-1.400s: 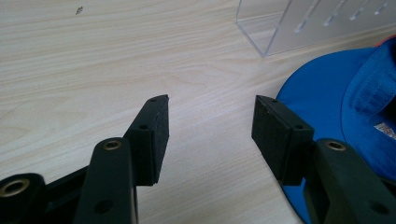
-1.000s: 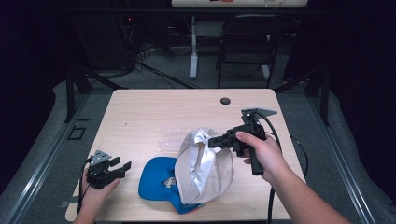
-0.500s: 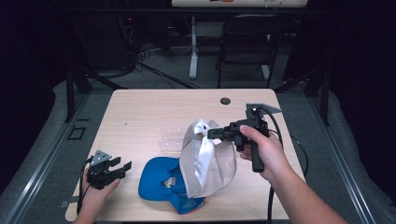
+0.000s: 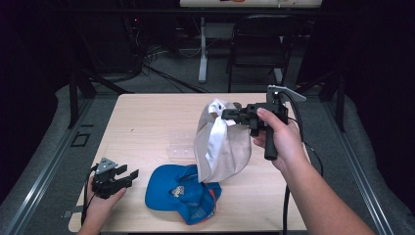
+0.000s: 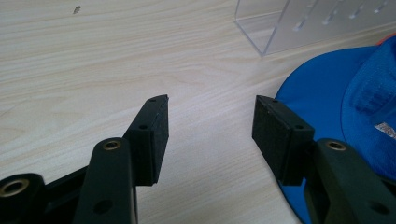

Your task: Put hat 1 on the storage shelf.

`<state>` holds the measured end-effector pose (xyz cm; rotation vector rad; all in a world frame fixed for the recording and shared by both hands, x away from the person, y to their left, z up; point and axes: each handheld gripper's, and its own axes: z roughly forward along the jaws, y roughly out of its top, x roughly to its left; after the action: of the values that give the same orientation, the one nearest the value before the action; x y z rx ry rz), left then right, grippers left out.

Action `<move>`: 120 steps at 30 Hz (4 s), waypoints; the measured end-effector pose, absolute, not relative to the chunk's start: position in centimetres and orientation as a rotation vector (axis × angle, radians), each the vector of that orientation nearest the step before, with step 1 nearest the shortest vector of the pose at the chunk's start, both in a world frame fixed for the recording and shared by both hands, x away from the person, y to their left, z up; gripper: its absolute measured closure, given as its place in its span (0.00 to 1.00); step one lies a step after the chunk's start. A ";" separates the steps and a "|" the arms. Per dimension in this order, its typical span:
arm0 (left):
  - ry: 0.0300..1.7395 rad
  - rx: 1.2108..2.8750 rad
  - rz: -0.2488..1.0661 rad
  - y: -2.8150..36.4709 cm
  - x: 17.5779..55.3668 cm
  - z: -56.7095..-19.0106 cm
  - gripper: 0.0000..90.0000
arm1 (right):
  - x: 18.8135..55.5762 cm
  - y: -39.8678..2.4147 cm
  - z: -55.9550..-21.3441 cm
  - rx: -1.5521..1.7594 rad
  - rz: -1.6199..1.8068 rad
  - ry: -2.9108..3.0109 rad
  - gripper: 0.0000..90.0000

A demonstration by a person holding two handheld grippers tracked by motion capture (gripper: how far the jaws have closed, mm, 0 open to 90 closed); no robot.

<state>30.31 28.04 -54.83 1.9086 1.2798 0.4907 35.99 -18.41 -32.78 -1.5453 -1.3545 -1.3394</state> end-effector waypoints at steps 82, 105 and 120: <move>1.115 1.907 0.464 24.4 30.5 -52.6 0.50 | 44.9 -8.8 -35.0 -1.651 -1.365 -1.294 0.89; 0.913 2.006 0.528 13.5 33.8 -49.9 0.78 | 44.4 -7.5 -34.7 -1.622 -1.367 -1.350 0.89; 0.948 1.958 0.555 15.0 33.4 -50.7 0.92 | 44.3 -7.6 -35.2 -1.618 -1.355 -1.357 0.89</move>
<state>33.43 15.04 -50.66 1.9579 0.9479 0.5549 44.32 -7.58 -35.15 -1.6180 -1.3566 -1.3545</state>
